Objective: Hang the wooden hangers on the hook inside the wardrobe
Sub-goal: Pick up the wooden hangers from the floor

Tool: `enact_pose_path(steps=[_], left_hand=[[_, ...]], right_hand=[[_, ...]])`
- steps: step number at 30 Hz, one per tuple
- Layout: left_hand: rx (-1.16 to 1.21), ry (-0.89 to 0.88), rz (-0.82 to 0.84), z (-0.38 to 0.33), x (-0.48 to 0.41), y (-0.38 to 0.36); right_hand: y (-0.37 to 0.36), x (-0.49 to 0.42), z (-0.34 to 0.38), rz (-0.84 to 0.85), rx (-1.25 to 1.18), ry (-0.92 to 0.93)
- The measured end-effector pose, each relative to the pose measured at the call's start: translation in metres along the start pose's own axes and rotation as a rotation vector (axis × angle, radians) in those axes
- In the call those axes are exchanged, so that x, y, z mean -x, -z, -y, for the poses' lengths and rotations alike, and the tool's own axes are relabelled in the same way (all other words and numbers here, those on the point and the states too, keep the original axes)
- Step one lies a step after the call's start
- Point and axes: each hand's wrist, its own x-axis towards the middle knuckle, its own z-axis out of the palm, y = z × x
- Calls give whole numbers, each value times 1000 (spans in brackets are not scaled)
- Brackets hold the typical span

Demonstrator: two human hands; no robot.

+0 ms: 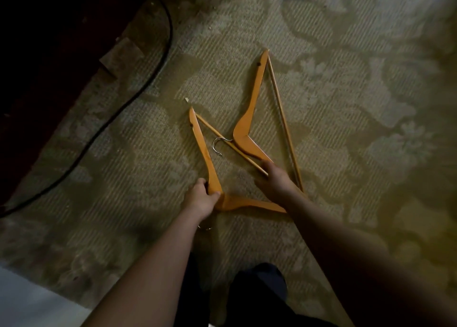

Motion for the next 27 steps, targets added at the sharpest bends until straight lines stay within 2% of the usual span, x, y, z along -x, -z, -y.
enact_pose_path(steps=[5, 11, 19, 27], left_hand=[[-39, -2, 61, -2, -34, -2], [-100, 28, 166, 2, -59, -1], [-50, 23, 57, 8, -70, -13], [115, -112, 33, 10, -65, -12]], right_hand=[[-21, -39, 0, -134, 49, 117], [-31, -64, -6, -149, 141, 87], [-41, -72, -7, -247, 157, 23], [-49, -57, -10, -150, 93, -7]])
